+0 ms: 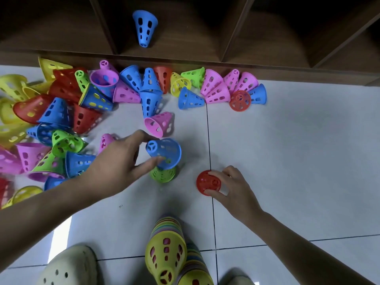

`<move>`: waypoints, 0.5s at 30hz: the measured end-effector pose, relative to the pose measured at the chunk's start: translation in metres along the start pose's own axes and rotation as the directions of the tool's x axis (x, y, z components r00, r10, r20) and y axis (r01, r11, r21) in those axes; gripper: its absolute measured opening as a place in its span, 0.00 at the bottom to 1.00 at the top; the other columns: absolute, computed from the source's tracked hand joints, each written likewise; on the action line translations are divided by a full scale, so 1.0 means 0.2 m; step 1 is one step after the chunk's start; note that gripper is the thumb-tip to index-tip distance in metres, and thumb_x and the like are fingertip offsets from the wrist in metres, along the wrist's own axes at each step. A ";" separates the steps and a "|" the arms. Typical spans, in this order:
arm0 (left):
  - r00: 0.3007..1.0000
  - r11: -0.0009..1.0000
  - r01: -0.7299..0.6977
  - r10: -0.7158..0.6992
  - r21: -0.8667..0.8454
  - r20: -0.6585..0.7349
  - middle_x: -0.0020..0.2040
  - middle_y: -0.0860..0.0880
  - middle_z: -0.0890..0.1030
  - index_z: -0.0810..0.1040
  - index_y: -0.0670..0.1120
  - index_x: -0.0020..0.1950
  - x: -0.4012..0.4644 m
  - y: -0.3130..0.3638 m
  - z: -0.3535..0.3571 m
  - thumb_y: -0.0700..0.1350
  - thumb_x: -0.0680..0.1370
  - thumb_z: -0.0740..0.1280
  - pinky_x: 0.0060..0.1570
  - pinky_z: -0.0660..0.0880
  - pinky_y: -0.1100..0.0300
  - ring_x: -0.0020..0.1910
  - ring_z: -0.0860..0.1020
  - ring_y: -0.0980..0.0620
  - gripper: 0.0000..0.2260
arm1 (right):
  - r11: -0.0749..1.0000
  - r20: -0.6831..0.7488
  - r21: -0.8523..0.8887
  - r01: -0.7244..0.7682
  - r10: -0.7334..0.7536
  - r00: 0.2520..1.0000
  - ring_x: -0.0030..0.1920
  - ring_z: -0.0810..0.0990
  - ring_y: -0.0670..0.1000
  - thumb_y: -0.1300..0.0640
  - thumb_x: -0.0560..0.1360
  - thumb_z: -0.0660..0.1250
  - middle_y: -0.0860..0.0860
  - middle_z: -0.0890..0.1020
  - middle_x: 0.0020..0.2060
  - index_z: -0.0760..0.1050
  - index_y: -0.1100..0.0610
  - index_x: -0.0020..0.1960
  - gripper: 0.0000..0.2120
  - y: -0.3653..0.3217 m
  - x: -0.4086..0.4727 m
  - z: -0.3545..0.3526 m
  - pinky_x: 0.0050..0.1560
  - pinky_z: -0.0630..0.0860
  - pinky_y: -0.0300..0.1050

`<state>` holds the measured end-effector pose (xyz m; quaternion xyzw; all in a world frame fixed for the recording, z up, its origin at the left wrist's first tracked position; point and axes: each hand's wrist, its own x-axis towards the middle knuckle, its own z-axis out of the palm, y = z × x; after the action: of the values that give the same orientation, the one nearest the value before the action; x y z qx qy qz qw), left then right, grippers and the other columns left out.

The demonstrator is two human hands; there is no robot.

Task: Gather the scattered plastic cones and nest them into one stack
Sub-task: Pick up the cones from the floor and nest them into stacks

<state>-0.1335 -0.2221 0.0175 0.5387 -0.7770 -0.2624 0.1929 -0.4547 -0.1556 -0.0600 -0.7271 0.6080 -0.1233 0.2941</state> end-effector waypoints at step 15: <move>0.983 0.991 -0.095 0.077 0.099 0.168 0.43 0.60 0.76 0.77 0.52 0.60 -0.07 -0.10 0.17 0.51 0.73 0.76 0.33 0.76 0.60 0.39 0.81 0.51 0.18 | 0.996 0.205 -0.087 0.012 0.006 0.979 0.62 0.68 0.49 0.39 0.64 0.79 0.43 0.71 0.57 0.63 0.49 0.76 0.46 0.12 0.22 -0.13 0.66 0.70 0.50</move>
<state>-0.1338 -0.2081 -0.0230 0.4908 -0.8258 -0.2552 0.1104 -0.4781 -0.2081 -0.0608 -0.7491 0.5782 -0.0213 0.3226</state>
